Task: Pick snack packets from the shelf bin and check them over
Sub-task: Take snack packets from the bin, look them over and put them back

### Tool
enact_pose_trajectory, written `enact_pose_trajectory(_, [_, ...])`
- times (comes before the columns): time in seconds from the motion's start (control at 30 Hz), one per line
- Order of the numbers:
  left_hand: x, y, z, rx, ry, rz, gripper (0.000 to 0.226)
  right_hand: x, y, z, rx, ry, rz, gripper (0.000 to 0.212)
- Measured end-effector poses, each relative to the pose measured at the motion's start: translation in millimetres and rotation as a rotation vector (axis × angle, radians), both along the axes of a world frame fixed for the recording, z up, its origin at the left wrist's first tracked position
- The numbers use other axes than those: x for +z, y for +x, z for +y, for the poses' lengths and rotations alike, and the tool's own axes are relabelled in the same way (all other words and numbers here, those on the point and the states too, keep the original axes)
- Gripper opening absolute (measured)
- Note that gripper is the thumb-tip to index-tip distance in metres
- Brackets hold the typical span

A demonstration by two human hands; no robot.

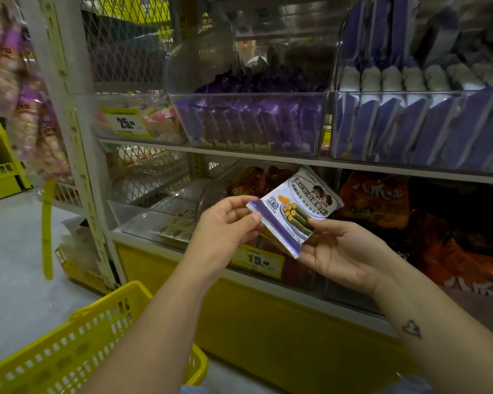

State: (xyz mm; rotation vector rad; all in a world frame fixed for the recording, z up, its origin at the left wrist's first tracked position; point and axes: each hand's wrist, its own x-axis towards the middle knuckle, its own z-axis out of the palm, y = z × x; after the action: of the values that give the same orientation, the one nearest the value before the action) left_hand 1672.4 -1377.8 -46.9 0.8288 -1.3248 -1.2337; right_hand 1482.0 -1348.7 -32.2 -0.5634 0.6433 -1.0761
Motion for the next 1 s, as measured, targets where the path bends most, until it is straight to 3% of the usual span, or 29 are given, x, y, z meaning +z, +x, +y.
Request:
enact_pose_trajectory(0.17, [2.4, -0.8, 1.2, -0.070, -0.068, 0.095, 0.024, 2.6, 1.1, 3.0, 0.021, 0.023, -0.053, 0.035])
enact_pose_trajectory(0.33, [6.0, 1.2, 2.3, -0.087, -0.021, 0.235, 0.025, 6.3, -0.3, 5.2, 0.023, -0.010, 0.037, 0.041])
enact_pose_trajectory(0.4, [6.3, 2.8, 2.3, -0.081, -0.001, 0.238, 0.026, 7.0, 0.7, 5.5, -0.011, -0.004, 0.041, 0.034])
enact_pose_trajectory(0.5, [3.5, 2.8, 1.5, 0.102, -0.128, -0.034, 0.032, 8.4, 4.0, 7.3, -0.054, -0.023, 0.066, 0.025])
enact_pose_trajectory(0.57, [2.7, 4.8, 3.1, 0.271, -0.392, -0.388, 0.045, 8.7, 4.7, 7.5, -0.090, -0.037, 0.092, 0.026])
enact_pose_trajectory(0.63, [3.3, 5.5, 7.2, 0.285, -0.646, -0.618, 0.054, 8.9, 5.1, 7.1, -0.118, -0.049, 0.101, 0.031])
enact_pose_trajectory(0.77, [2.7, -2.3, 12.6, 0.214, -0.802, -0.779, 0.042, 7.0, 7.1, 7.2, -0.095, -0.104, 0.165, 0.031])
enact_pose_trajectory(0.87, [4.9, -3.9, 13.9, 0.207, -0.764, -0.665, 0.038, 7.2, 7.1, 8.1, -0.079, -0.158, 0.251, 0.042])
enact_pose_trajectory(1.0, [10.0, 3.3, 11.7, 0.078, -0.460, -0.343, 0.031, 9.3, -1.9, 5.8, -0.232, -0.170, 0.258, 0.053])
